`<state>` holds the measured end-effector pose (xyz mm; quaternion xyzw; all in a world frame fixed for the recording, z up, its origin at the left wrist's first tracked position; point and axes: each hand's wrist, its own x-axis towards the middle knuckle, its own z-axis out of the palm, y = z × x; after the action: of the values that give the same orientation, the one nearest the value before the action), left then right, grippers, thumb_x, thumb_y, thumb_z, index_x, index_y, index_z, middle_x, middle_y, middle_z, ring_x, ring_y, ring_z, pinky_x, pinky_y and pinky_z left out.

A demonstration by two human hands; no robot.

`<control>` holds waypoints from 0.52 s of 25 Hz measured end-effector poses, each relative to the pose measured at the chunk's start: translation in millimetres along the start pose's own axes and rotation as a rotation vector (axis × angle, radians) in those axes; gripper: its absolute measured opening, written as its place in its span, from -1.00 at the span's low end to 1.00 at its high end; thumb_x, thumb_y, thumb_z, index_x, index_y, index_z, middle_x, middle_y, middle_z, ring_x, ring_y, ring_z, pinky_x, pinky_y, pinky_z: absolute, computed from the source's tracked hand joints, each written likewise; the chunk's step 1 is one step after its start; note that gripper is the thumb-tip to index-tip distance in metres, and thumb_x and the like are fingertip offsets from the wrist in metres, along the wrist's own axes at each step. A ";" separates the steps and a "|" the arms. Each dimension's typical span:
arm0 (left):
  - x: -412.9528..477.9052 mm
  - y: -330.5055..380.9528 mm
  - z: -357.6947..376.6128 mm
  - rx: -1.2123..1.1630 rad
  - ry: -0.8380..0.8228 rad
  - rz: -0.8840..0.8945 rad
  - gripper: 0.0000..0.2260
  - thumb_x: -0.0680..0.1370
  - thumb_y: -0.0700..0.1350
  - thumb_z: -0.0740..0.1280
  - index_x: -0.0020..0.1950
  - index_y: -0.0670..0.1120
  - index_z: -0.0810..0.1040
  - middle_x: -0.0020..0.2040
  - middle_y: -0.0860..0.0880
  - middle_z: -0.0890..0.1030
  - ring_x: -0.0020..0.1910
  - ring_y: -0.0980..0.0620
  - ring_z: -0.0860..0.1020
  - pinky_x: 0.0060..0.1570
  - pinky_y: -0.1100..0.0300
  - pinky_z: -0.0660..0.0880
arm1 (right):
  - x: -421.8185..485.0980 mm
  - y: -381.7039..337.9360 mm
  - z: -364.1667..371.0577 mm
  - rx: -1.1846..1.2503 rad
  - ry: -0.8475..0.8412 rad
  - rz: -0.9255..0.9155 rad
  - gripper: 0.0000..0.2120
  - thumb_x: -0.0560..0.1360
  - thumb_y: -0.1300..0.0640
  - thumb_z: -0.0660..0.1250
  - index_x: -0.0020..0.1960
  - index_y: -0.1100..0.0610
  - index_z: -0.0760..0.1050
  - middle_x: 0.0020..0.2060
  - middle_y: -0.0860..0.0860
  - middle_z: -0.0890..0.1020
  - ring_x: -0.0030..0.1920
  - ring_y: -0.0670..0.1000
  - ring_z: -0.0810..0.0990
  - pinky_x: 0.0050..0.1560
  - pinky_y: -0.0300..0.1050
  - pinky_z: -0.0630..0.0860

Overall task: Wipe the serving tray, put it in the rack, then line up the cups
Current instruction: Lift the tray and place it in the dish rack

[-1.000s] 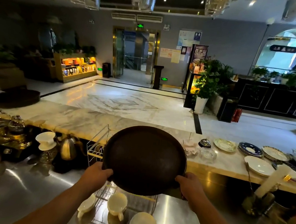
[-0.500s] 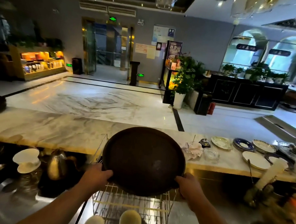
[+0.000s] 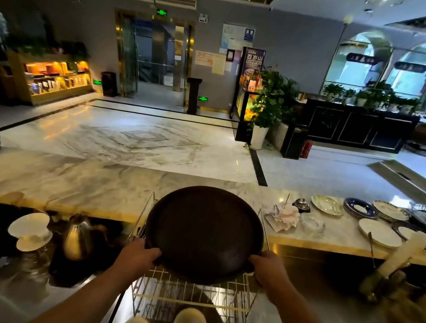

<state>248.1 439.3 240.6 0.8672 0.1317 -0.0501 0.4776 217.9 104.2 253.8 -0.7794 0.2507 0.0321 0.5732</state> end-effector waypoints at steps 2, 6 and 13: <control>9.4 -1.3 5.6 0.036 -0.003 -0.007 -0.87 0.46 -0.03 0.44 -0.18 -0.07 0.58 -0.20 -0.10 0.66 -0.23 -0.04 0.64 -0.23 0.08 0.58 | 7.5 1.4 1.8 -0.003 0.003 0.013 -0.94 0.61 0.21 0.32 0.07 0.15 0.52 -0.12 0.18 0.70 -0.53 -0.11 0.49 -0.54 -0.23 0.46; 20.1 -5.6 11.6 0.053 -0.002 -0.007 -0.87 0.48 -0.02 0.45 -0.17 -0.02 0.54 -0.19 -0.07 0.63 -0.24 0.01 0.60 -0.34 0.17 0.50 | 14.9 4.0 4.9 -0.031 -0.004 0.021 -0.97 0.61 0.21 0.32 0.03 0.14 0.54 -0.13 0.17 0.71 -0.53 -0.12 0.49 -0.53 -0.25 0.46; 29.4 -22.8 18.8 0.046 -0.003 -0.038 -0.85 0.48 0.04 0.43 -0.11 0.02 0.51 -0.09 -0.08 0.63 -0.14 -0.05 0.62 -0.15 0.05 0.59 | 17.9 4.9 12.7 -0.071 -0.013 -0.003 -0.95 0.61 0.22 0.31 0.07 0.13 0.49 -0.06 0.16 0.67 -0.33 -0.03 0.59 -0.45 -0.24 0.50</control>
<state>270.7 440.4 205.6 0.8752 0.1464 -0.0632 0.4568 234.4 108.4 239.1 -0.7994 0.2444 0.0453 0.5469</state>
